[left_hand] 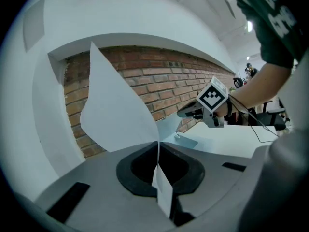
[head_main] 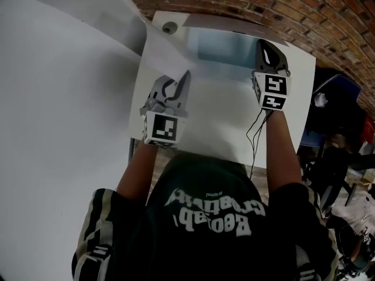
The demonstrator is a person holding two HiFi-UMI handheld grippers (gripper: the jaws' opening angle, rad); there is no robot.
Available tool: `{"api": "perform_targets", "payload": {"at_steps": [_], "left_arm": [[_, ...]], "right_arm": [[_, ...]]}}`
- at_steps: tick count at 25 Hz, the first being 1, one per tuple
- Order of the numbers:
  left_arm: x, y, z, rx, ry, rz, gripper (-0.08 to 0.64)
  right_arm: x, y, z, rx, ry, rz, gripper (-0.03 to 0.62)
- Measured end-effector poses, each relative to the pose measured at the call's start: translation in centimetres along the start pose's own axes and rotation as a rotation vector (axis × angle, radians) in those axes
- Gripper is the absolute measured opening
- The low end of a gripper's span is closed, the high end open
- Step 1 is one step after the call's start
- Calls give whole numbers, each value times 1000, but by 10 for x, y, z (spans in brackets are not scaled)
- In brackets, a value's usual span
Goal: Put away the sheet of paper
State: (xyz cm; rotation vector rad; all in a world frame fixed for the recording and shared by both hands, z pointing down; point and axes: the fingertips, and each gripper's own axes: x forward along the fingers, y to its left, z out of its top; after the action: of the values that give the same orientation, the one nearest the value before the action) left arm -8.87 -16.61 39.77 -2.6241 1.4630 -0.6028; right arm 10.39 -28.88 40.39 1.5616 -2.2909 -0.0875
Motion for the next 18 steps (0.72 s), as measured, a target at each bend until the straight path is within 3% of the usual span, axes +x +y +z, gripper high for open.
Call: {"api": "perform_targets", "payload": {"at_steps": [8,18], "left_arm": [[22,24,-5,48,-23,-35,0],[52,28,4,121,-17,-40,0]], "right_arm": [[41,-23,30,-101,-18,-24,-5],[81,-48,50,-209,-34,31,-5]]}}
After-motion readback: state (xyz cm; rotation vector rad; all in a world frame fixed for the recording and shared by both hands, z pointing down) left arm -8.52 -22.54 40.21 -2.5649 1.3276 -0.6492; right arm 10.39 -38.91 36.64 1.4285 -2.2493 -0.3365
